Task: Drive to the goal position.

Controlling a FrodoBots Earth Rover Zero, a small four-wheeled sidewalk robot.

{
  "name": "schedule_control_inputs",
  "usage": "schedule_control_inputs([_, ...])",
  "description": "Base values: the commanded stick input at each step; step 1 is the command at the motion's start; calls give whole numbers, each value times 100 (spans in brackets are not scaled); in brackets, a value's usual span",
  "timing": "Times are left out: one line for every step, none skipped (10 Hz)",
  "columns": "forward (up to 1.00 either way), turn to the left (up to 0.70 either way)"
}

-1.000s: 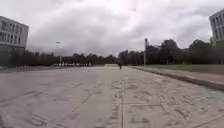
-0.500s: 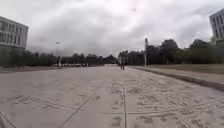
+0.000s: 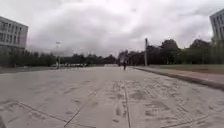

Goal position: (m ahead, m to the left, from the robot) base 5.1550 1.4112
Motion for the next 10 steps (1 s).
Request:
schedule_control_inputs([70,1])
schedule_control_inputs([70,1])
schedule_control_inputs([70,1])
schedule_control_inputs([70,1])
schedule_control_inputs([70,1])
schedule_control_inputs([70,1])
schedule_control_inputs([70,1])
schedule_control_inputs([70,1])
schedule_control_inputs([70,1])
schedule_control_inputs([70,1])
